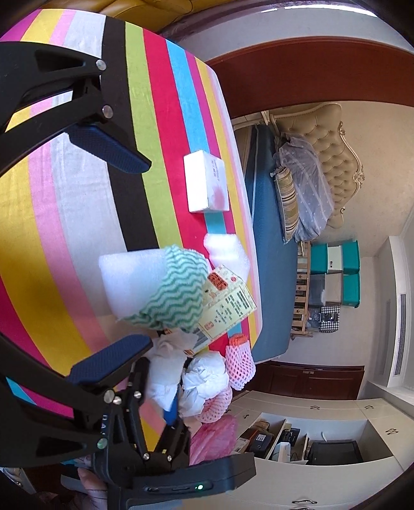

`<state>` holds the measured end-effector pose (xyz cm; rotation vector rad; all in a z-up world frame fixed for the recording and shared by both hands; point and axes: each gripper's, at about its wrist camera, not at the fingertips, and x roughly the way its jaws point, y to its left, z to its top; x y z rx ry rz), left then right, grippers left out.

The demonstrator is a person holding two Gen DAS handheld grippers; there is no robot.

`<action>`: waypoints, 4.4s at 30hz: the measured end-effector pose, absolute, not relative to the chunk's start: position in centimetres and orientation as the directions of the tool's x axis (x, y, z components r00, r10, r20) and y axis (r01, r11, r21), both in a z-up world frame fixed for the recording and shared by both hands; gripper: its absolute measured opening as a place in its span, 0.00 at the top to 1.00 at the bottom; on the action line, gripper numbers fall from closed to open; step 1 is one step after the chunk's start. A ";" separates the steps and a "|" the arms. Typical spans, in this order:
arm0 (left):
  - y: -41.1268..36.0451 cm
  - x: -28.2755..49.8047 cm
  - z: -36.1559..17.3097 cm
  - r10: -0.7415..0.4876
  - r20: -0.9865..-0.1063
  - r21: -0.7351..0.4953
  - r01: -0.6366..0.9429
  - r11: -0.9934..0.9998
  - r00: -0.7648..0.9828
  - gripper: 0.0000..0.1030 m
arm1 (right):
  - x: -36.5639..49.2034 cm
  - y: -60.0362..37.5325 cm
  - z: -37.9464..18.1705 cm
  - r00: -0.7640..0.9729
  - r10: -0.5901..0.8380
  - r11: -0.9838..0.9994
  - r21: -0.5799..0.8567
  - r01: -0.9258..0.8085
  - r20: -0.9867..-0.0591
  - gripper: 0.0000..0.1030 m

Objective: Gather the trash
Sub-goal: 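Grasp the green zigzag cloth with the left tool while the right tool grasps a white tissue, then lift the zigzag cloth and tissue off the table, then carry the cloth and tissue to the pink bin and release both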

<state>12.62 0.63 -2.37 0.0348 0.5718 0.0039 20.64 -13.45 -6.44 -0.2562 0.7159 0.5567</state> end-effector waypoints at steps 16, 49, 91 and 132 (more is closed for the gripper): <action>-2.1 16.8 -3.8 -0.017 -0.581 0.045 0.053 0.998 0.814 0.56 | 18.0 -17.2 -5.9 0.674 0.427 0.862 0.046 -0.505 -0.603 0.70; -5.4 12.1 -3.9 -0.061 -0.491 0.115 0.134 0.984 0.869 0.67 | 16.4 -20.2 -7.1 0.704 0.453 0.880 0.147 -0.452 -0.546 0.70; -5.6 10.2 -3.3 -0.106 -0.410 0.057 0.141 0.988 0.906 0.67 | 14.6 -21.8 -6.4 0.784 0.403 0.911 0.123 -0.395 -0.473 0.69; -34.5 29.0 1.4 -0.545 -0.538 -0.084 0.603 0.794 0.643 0.28 | 20.8 -46.0 -5.4 0.897 -0.120 0.990 0.016 0.140 -0.425 0.27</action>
